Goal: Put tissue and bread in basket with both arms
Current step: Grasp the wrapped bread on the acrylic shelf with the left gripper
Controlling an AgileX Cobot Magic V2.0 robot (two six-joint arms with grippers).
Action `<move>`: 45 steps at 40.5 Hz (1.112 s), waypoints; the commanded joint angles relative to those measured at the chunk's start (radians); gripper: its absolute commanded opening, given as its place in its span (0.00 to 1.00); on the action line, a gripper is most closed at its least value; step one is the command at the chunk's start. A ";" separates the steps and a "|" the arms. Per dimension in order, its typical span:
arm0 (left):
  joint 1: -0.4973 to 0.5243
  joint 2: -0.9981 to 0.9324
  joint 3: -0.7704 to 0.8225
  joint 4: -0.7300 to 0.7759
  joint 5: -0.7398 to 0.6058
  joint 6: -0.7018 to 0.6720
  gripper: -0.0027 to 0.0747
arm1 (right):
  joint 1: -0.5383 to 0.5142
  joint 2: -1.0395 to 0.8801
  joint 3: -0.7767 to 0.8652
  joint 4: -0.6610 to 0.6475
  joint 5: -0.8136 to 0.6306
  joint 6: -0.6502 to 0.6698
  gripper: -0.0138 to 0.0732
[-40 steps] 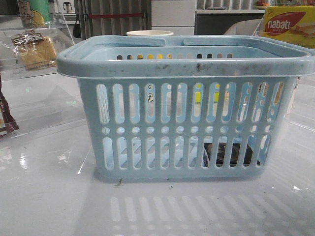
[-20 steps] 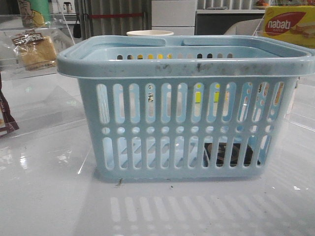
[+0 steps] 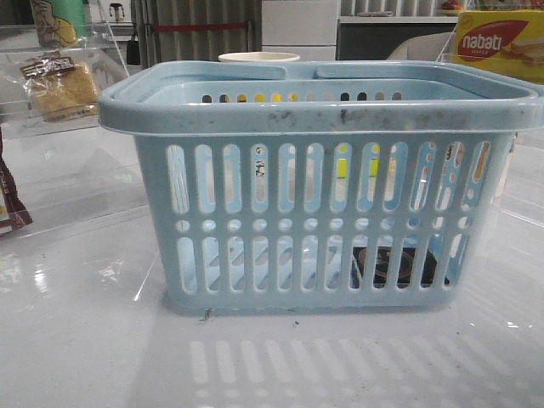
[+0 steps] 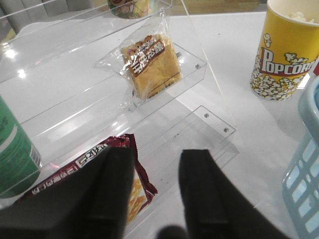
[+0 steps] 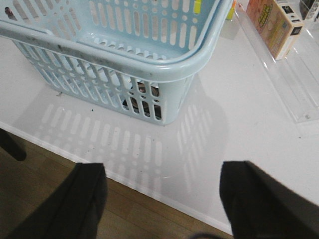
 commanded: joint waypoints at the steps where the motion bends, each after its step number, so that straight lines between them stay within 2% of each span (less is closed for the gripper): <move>1: -0.001 0.057 -0.097 -0.008 -0.038 -0.001 0.71 | 0.000 0.007 -0.025 -0.005 -0.066 -0.011 0.81; 4: -0.001 0.126 -0.157 -0.008 -0.010 -0.001 0.80 | 0.000 0.007 -0.025 -0.005 -0.066 -0.011 0.81; 6: -0.001 0.165 -0.190 -0.008 0.004 -0.001 0.82 | 0.000 0.007 -0.025 -0.005 -0.066 -0.011 0.81; 28: 0.050 0.596 -0.565 -0.078 0.019 -0.006 0.82 | 0.000 0.007 -0.025 -0.005 -0.067 -0.011 0.81; 37: 0.050 0.730 -0.658 -0.079 0.002 -0.006 0.82 | 0.000 0.007 -0.025 -0.005 -0.066 -0.011 0.81; 45: 0.050 0.793 -0.679 -0.079 -0.075 -0.006 0.80 | 0.000 0.007 -0.025 -0.005 -0.066 -0.011 0.81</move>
